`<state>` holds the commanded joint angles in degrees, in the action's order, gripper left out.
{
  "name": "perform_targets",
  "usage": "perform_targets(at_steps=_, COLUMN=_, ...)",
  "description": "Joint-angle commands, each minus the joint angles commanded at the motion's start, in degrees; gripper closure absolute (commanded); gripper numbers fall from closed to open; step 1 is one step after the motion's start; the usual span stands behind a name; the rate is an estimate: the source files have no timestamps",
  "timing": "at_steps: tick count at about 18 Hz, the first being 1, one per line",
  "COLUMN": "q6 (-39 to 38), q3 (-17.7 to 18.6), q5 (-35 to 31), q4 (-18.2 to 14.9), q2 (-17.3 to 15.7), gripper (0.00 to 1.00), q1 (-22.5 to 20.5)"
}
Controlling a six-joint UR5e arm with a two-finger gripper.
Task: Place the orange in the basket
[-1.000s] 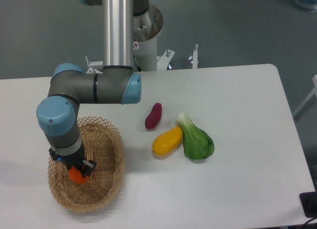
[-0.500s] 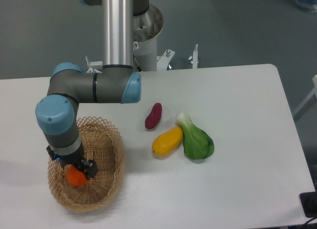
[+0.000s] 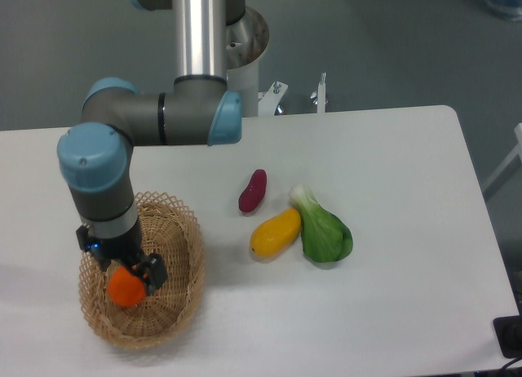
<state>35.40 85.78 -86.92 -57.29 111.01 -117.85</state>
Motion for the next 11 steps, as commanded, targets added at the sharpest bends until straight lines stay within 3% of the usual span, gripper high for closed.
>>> perform_targets(at_steps=3, q6=4.06, q3=-0.53, q5=0.00, q4=-3.26, q2=-1.59, gripper=0.00, q1=-1.94)
perform_targets(at_steps=11, q6=4.06, q3=-0.44, q5=-0.09, q4=-4.14, q2=-2.21, gripper=0.00, q1=-2.82)
